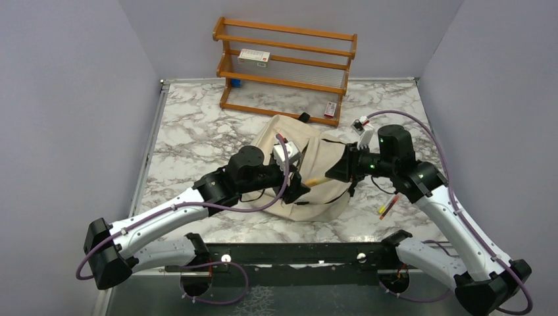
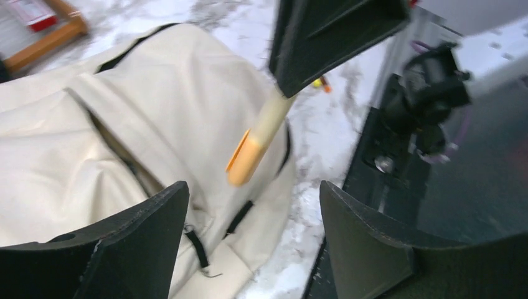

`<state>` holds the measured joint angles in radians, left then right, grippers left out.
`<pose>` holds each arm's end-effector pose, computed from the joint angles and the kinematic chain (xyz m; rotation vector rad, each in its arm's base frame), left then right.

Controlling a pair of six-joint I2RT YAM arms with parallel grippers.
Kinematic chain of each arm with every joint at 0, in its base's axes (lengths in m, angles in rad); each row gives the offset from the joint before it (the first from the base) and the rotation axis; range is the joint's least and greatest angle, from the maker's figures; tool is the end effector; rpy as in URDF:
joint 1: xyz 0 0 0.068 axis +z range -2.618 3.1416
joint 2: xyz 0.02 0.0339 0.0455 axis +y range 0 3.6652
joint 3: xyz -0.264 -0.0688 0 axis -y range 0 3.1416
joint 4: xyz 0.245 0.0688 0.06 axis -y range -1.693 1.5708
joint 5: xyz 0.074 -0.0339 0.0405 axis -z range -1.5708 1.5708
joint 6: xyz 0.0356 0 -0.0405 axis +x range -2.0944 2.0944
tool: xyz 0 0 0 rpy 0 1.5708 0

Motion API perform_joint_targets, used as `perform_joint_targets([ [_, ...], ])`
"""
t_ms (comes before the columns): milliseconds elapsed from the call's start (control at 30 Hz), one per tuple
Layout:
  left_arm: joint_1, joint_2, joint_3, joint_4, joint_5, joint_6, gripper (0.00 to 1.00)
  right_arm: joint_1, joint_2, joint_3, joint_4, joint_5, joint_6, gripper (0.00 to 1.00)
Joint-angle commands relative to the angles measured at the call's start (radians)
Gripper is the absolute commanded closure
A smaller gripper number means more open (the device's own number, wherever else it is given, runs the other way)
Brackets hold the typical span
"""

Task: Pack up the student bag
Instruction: Place the stationery in the student bag.

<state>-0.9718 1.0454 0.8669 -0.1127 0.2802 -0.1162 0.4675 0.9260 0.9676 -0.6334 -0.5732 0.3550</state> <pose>0.1289 -0.2062 0.3264 1.0034 1.7032 -0.9945 0.1608 0.1028 0.3367 -0.4754 2.2088 1.0783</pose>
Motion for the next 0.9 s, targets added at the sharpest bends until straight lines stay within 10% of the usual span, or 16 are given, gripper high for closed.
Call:
perform_joint_targets([
  [0,-0.001,0.023,0.006,-0.038,-0.310,-0.045,0.23,-0.004,-0.058,-0.012,-0.031,0.403,0.150,1.00],
  [300,-0.001,0.254,0.126,-0.089,-0.460,-0.061,0.25,-0.004,-0.230,-0.116,0.013,0.685,0.503,0.99],
  [867,0.000,0.499,0.215,-0.128,-0.659,-0.036,0.48,-0.004,-0.260,-0.153,0.030,0.636,0.583,1.00],
])
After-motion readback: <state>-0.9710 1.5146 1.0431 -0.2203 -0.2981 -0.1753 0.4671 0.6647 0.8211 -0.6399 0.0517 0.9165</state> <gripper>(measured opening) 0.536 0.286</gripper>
